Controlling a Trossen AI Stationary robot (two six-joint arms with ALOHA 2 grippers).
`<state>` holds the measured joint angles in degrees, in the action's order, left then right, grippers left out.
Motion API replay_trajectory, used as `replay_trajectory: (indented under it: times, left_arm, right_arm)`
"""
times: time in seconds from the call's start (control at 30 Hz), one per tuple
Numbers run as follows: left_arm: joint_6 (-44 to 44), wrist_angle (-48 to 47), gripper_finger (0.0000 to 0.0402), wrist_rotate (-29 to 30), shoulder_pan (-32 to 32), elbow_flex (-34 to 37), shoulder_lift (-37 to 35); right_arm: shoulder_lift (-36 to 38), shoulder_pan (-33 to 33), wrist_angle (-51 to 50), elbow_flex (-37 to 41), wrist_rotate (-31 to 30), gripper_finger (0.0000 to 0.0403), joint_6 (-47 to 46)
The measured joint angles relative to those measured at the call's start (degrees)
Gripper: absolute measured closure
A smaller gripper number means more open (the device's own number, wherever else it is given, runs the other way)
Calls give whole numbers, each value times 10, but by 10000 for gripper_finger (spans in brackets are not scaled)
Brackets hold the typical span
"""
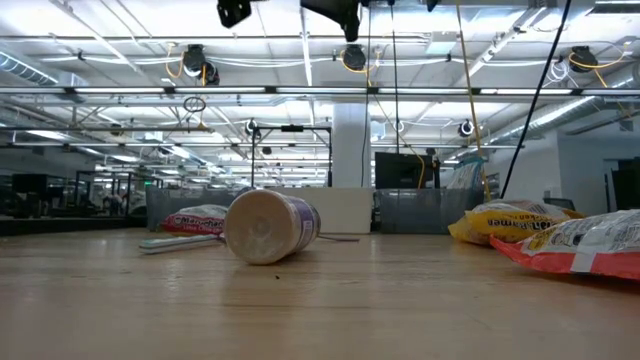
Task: Pick & Place Food Item
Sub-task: Put the green seasoning bottle into the white bin
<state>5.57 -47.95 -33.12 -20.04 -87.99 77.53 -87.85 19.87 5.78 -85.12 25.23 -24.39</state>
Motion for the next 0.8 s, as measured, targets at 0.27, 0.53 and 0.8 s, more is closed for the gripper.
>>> replay_trajectory:
  times: [0.27,0.53,0.8]
  left_arm:
    - [-18,16,196,2,-19,0,54]
    - [-9,72,196,2,-35,0,66]
    - [1,76,196,-18,-51,0,66]
  right_arm:
    - [0,19,4,0,20,133,-34]
    - [0,24,1,0,47,133,-44]
    - [0,25,13,0,30,133,-18]
